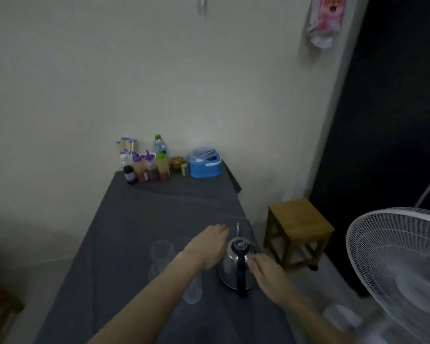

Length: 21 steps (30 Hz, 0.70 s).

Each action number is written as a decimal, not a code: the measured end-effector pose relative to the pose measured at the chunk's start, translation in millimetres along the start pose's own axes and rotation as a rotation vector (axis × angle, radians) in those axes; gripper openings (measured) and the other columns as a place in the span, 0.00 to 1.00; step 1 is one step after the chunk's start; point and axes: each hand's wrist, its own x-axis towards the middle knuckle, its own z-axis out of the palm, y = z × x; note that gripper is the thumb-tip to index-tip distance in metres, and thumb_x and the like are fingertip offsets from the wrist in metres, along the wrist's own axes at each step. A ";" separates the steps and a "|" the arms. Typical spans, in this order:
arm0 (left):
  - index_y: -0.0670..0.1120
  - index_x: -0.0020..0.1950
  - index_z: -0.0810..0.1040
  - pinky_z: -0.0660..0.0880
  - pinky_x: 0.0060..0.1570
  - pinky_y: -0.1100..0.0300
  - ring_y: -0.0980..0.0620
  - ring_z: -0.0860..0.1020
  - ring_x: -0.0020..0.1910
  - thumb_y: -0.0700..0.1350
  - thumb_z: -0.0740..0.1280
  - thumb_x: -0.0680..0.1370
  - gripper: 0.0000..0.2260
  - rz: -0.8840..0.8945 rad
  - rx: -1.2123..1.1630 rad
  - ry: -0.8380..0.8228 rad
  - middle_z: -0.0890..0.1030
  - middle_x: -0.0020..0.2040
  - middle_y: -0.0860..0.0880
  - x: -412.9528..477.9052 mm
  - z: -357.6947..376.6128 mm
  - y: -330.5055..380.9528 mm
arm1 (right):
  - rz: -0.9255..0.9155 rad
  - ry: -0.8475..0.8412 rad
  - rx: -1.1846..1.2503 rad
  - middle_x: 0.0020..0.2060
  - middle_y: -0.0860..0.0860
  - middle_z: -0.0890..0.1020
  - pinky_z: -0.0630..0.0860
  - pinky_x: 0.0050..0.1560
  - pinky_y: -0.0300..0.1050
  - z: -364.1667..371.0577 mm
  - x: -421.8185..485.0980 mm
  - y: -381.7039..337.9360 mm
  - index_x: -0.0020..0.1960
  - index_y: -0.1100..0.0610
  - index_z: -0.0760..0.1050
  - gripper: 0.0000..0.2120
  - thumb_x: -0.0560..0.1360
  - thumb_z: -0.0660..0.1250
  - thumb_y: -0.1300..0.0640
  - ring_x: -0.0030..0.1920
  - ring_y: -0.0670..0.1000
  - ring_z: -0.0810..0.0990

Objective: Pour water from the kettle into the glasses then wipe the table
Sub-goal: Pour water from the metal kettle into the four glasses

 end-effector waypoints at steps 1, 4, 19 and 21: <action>0.36 0.59 0.78 0.69 0.60 0.58 0.44 0.79 0.57 0.40 0.60 0.76 0.16 0.014 0.009 0.066 0.79 0.59 0.39 6.5 14.6 1.3 | 0.005 0.032 0.048 0.48 0.47 0.79 0.74 0.52 0.46 10.0 5.4 8.8 0.51 0.49 0.76 0.28 0.76 0.44 0.34 0.50 0.48 0.79; 0.35 0.72 0.64 0.53 0.69 0.57 0.40 0.66 0.71 0.44 0.49 0.80 0.23 -0.055 -0.150 -0.098 0.66 0.72 0.36 13.6 45.0 11.6 | 0.112 0.007 0.168 0.39 0.44 0.78 0.75 0.48 0.46 34.1 14.7 23.3 0.39 0.45 0.72 0.11 0.79 0.58 0.51 0.44 0.47 0.78; 0.36 0.76 0.55 0.39 0.72 0.50 0.43 0.54 0.77 0.51 0.49 0.82 0.26 -0.020 -0.189 -0.027 0.56 0.77 0.38 26.4 111.6 26.5 | 0.376 -0.001 0.822 0.41 0.50 0.84 0.77 0.53 0.47 77.7 7.8 32.9 0.49 0.55 0.77 0.12 0.81 0.57 0.52 0.45 0.48 0.82; 0.37 0.76 0.53 0.37 0.73 0.54 0.44 0.51 0.77 0.52 0.47 0.82 0.27 -0.032 -0.174 -0.045 0.54 0.78 0.40 27.7 114.2 26.0 | 0.358 -0.041 0.868 0.45 0.51 0.85 0.77 0.57 0.50 78.3 7.3 35.5 0.50 0.51 0.79 0.13 0.81 0.57 0.52 0.49 0.49 0.83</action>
